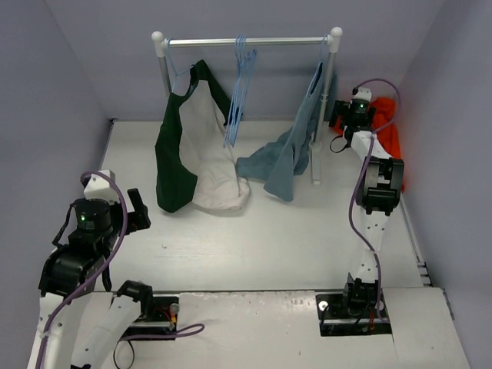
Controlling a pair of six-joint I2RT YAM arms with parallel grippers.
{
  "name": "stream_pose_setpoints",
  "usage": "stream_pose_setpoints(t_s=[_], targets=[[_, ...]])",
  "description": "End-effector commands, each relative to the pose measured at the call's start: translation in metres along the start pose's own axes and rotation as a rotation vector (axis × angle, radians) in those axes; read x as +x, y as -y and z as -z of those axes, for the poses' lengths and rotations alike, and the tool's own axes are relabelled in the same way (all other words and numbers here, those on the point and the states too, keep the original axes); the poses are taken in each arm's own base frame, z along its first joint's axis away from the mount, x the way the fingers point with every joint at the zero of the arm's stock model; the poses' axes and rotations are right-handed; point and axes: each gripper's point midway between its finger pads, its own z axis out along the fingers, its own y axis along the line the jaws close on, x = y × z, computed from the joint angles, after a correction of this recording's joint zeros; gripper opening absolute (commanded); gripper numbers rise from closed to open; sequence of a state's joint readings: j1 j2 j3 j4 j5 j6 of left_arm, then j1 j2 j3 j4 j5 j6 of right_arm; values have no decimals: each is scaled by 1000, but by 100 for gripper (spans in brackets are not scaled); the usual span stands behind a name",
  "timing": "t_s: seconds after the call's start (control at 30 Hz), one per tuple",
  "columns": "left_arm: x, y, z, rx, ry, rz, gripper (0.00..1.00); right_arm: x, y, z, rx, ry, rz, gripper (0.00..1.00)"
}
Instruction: Place the t-shirt on the hanger
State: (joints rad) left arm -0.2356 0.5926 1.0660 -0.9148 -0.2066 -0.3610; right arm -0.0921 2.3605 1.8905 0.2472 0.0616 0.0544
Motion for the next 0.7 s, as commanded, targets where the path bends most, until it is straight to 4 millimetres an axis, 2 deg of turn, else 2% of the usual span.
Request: stream_pose_setpoints(t_s=[0.0, 0.07, 0.13, 0.17, 0.23, 0.37, 0.43, 0.47, 0.57, 0.63, 0.67], targets=[[-12, 7, -2, 5, -10, 23, 92, -60, -17, -16, -91, 170, 23, 99], [-11, 7, 1, 5, -23, 30, 92, -55, -19, -28, -93, 172, 19, 99], [-11, 8, 5, 15, -29, 36, 92, -40, -24, -42, -106, 157, 11, 96], [-10, 8, 6, 16, -30, 36, 92, -40, -25, -45, -109, 161, 7, 93], [-9, 7, 10, 20, -33, 35, 92, -28, -26, -54, -114, 146, 0, 89], [-10, 6, 18, 28, -32, 36, 91, -15, -27, -62, -112, 128, -6, 73], [-9, 6, 23, 38, -32, 35, 88, -10, -24, -63, -93, 119, 4, 52], [-9, 5, 26, 37, -31, 32, 88, -9, -22, -62, -87, 115, 13, 46], [-9, 3, 31, 41, -25, 28, 87, -17, -17, -54, -69, 123, 23, 15], [-10, 3, 35, 49, -13, 22, 87, -46, -11, -36, -38, 161, 21, 2], [-13, 3, 37, 53, -4, 18, 87, -51, -10, -25, -35, 162, 33, 0]])
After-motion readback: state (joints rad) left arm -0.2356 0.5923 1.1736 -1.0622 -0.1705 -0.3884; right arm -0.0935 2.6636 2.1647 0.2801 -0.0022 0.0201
